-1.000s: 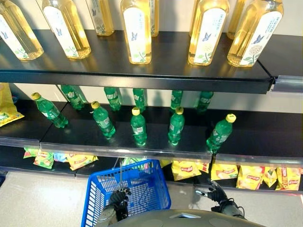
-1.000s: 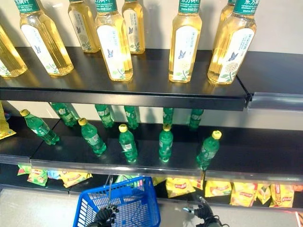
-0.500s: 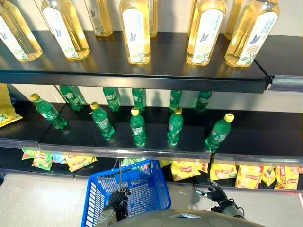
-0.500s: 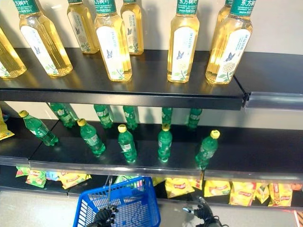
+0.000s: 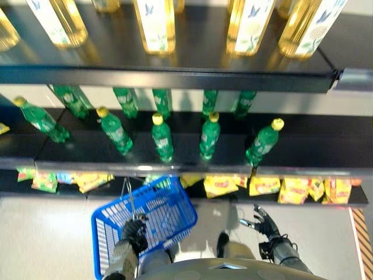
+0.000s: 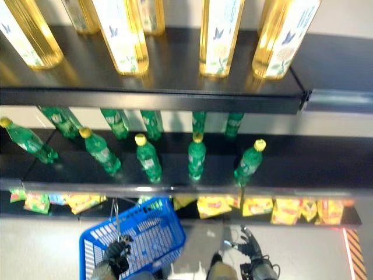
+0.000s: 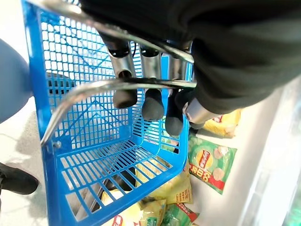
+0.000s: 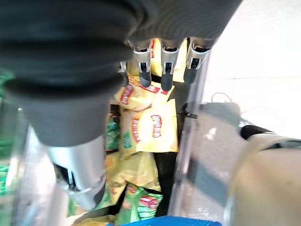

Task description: Pick up the snacks into the basket

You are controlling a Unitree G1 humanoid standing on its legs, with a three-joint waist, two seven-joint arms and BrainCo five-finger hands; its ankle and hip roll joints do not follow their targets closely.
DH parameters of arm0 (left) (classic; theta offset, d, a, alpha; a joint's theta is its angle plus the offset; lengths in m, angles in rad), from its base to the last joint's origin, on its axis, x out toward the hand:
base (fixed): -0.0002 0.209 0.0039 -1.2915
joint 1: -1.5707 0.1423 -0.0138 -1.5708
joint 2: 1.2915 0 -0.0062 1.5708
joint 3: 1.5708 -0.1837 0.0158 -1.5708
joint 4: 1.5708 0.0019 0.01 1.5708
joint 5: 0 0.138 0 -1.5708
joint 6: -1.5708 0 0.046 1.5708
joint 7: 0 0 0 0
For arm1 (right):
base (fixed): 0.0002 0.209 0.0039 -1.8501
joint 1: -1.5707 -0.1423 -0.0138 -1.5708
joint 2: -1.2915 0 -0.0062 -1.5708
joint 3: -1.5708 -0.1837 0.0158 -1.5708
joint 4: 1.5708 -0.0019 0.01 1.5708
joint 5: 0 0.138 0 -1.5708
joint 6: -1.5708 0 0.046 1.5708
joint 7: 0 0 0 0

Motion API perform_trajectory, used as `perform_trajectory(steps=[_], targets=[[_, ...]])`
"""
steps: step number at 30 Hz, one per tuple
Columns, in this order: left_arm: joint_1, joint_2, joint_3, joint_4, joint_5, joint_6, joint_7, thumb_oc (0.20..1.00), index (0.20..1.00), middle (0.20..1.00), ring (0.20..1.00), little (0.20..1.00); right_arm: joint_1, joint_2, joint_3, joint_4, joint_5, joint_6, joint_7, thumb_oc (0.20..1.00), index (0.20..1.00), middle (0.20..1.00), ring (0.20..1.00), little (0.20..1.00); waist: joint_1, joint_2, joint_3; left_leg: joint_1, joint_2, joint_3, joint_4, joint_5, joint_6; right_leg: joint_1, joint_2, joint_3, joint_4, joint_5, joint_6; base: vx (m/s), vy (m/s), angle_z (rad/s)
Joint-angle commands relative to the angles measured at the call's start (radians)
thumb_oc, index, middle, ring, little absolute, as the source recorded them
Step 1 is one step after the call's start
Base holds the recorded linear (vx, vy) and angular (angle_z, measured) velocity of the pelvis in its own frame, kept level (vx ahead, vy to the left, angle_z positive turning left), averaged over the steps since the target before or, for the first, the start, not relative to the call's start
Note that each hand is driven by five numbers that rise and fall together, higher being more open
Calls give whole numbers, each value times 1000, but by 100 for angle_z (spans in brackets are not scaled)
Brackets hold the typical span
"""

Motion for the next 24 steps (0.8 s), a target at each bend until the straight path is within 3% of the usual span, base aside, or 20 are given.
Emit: perform_trajectory(steps=[1,3,5,10,16,24], targets=[[21,5,34,-162,-46,-77,-24,200,200,200,200,200,29,-60,-23,-155,64,-68,52,1000,1000,1000,1000,1000,-19,14,-40,-171,56,11,245,-82,24,-73,9,-37,85,9,19,-148,-16,-7],[21,7,35,-165,-47,-73,-30,200,200,200,200,200,34,-67,-29,-169,78,-69,64,1000,1000,1000,1000,1000,-20,16,-46,-207,67,9,278,-91,22,-108,7,-36,114,-4,18,-68,-14,-5],[27,13,41,-171,-47,-70,-31,200,200,200,200,200,46,-79,-42,-204,99,-78,73,1000,1000,1000,1000,1000,-19,23,-46,-238,85,7,350,-142,14,-148,3,-18,189,-45,23,-38,-12,-9],[32,23,51,-170,-36,-71,-32,200,200,200,200,200,107,-127,-96,-416,91,-121,76,1000,1000,1000,1000,1000,-35,28,-50,-334,125,14,473,-187,12,-259,-2,5,301,-91,10,-59,-3,-19],[34,21,63,-183,-42,-88,-21,200,200,200,200,200,211,-155,-209,-694,60,-179,48,1000,1000,1000,1000,1000,-54,34,-54,-388,143,13,529,-208,12,-320,-8,8,354,-123,7,-28,-2,-19],[48,16,61,-195,-49,-101,-1,200,200,200,200,200,245,-139,-329,-944,54,-232,-14,1000,1000,1000,1000,1000,-61,38,-42,-360,156,26,542,-226,13,-307,-17,8,383,-151,9,29,13,1]])
